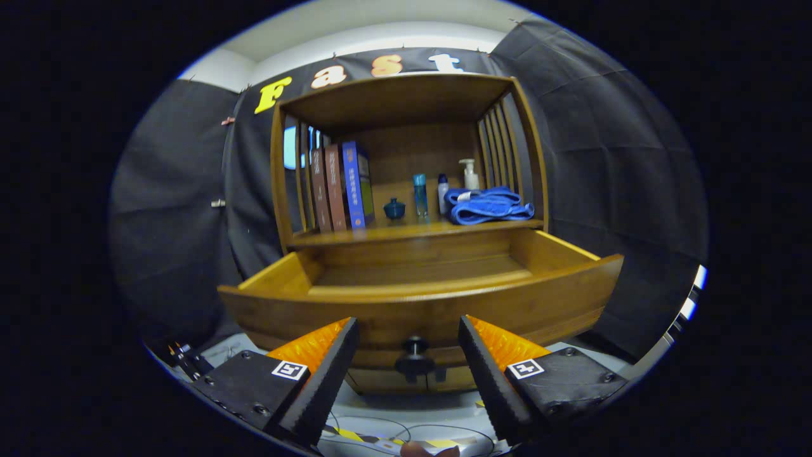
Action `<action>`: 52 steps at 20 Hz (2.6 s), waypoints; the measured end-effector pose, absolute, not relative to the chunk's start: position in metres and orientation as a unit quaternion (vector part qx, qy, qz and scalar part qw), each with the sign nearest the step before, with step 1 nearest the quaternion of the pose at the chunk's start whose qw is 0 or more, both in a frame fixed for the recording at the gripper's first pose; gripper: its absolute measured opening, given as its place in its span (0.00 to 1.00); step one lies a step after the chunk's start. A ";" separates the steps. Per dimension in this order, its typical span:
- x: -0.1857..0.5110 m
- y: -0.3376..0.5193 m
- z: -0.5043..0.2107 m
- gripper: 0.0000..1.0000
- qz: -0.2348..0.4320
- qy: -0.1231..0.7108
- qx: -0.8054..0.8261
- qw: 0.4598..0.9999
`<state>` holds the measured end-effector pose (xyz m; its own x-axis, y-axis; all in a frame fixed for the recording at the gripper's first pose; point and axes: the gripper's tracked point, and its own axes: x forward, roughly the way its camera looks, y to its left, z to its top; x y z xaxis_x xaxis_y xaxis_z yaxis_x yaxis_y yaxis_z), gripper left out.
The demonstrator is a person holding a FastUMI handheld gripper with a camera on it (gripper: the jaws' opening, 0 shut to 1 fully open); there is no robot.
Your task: Pull open the drawer, take out the items inside it, and place them on the countertop above the cabinet.
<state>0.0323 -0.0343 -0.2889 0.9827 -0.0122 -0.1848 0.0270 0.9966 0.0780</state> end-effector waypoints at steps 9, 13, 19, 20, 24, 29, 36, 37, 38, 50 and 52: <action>0.074 -0.027 -0.211 0.99 0.052 0.092 0.010 0.994; 0.113 -0.026 -0.223 0.99 0.064 0.177 0.032 0.982; 0.165 -0.026 -0.295 0.99 0.058 0.380 0.059 0.921; 0.168 -0.029 -0.306 0.99 0.056 0.418 0.058 0.905; 0.185 -0.047 -0.356 0.98 0.041 0.498 0.014 0.866; 0.197 -0.055 -0.395 0.98 0.015 0.559 0.011 0.829; 0.184 -0.061 -0.441 0.80 -0.012 0.628 -0.035 0.777; 0.178 -0.061 -0.441 0.72 -0.008 0.640 -0.041 0.767; 0.182 -0.059 -0.443 0.63 -0.003 0.629 -0.052 0.776; 0.186 -0.059 -0.359 0.37 0.074 0.565 -0.011 0.822; 0.186 -0.056 -0.342 0.37 0.090 0.548 -0.001 0.831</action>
